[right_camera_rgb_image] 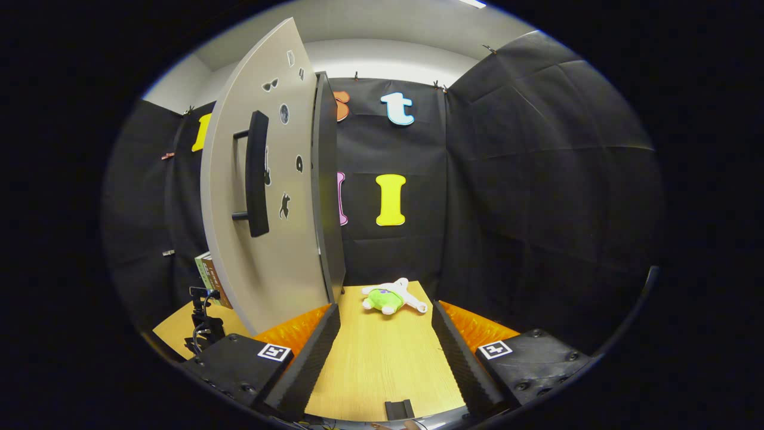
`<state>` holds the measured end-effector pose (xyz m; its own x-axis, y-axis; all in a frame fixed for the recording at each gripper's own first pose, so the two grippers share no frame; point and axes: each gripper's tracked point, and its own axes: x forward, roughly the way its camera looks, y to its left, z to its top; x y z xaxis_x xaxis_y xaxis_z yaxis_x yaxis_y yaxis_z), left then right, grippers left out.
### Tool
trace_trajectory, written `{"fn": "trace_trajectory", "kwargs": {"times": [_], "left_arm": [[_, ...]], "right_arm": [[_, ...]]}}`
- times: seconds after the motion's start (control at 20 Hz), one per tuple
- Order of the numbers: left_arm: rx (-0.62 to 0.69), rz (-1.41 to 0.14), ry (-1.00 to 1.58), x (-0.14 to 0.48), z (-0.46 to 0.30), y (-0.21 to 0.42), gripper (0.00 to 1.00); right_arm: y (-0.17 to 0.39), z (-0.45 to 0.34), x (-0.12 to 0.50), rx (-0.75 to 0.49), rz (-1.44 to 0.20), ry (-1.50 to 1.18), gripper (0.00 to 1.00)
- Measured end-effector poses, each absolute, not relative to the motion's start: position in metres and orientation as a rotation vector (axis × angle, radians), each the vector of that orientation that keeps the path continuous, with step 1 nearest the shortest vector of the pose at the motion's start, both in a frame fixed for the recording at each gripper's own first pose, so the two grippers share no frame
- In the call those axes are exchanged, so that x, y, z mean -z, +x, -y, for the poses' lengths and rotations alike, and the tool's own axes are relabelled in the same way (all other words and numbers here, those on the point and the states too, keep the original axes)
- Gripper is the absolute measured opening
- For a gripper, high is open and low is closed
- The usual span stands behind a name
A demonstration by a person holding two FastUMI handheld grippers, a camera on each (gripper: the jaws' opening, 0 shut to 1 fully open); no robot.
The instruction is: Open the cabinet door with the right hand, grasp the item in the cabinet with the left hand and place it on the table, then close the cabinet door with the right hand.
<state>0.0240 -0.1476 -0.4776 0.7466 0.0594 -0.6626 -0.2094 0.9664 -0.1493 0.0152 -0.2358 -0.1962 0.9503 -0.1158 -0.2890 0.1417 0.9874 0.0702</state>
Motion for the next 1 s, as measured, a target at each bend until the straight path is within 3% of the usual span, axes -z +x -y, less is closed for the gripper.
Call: {"fn": "trace_trajectory", "kwargs": {"times": [0.5,0.6,0.8,1.0], "left_arm": [[-0.143,-0.769,-0.209,0.512,0.151,0.012,0.29],[-0.145,-0.766,-0.202,0.512,0.150,0.012,0.25],[-0.136,-0.753,-0.199,0.506,0.152,0.014,0.54],[-0.095,-0.694,-0.173,0.480,0.156,0.018,0.74]], "right_arm": [[0.026,0.228,0.208,0.100,-0.316,0.105,0.98],[0.025,0.228,0.210,0.101,-0.324,0.101,0.98],[0.019,0.227,0.209,0.105,-0.330,0.102,0.98],[0.016,0.222,0.196,0.098,-0.314,0.108,0.98]]}}
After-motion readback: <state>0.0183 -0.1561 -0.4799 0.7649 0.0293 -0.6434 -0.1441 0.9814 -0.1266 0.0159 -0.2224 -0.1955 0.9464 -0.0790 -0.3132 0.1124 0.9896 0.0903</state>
